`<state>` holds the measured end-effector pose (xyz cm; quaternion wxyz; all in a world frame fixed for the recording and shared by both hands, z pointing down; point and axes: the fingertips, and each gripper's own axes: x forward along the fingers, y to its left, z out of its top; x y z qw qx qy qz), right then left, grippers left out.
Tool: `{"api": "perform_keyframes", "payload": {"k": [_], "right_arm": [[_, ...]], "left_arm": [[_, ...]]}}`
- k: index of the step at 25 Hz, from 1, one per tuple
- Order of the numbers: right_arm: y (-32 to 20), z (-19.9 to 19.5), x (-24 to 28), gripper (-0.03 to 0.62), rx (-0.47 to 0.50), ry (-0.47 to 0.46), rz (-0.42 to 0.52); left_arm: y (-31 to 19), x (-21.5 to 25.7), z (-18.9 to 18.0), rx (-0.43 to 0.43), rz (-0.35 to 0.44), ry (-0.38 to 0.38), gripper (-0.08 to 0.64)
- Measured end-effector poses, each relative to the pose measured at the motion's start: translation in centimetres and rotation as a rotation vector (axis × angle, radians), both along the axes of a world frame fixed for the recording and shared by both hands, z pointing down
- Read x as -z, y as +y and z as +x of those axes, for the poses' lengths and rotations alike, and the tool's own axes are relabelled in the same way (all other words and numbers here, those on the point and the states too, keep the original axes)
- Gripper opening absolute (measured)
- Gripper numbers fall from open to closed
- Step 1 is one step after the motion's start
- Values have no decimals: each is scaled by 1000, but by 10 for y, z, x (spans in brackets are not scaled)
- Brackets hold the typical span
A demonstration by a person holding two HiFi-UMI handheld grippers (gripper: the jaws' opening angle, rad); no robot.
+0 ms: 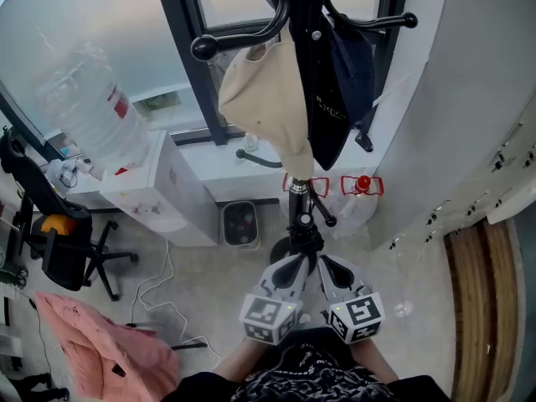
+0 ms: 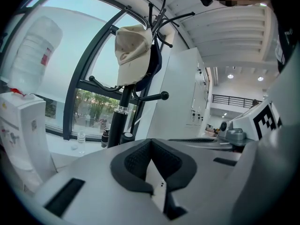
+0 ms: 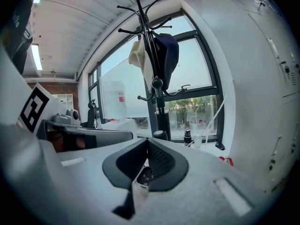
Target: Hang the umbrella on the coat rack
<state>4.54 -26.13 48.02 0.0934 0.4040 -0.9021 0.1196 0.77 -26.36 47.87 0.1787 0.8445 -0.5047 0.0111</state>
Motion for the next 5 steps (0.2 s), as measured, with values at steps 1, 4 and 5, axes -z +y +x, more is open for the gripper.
{"api": "perform_keyframes", "payload": {"k": [1,4,5], "right_arm": [[0,0,0,5,0,0,0],[1,-1,-1,5,2,1,-3],[2,-1,-2,5,3,2,-4]], "left_arm": [[0,0,1,-3,-2,-2,11],[2,-2,2,-11,-5,-19,11],[3,-3,2,-13,-5,-25,11]]}}
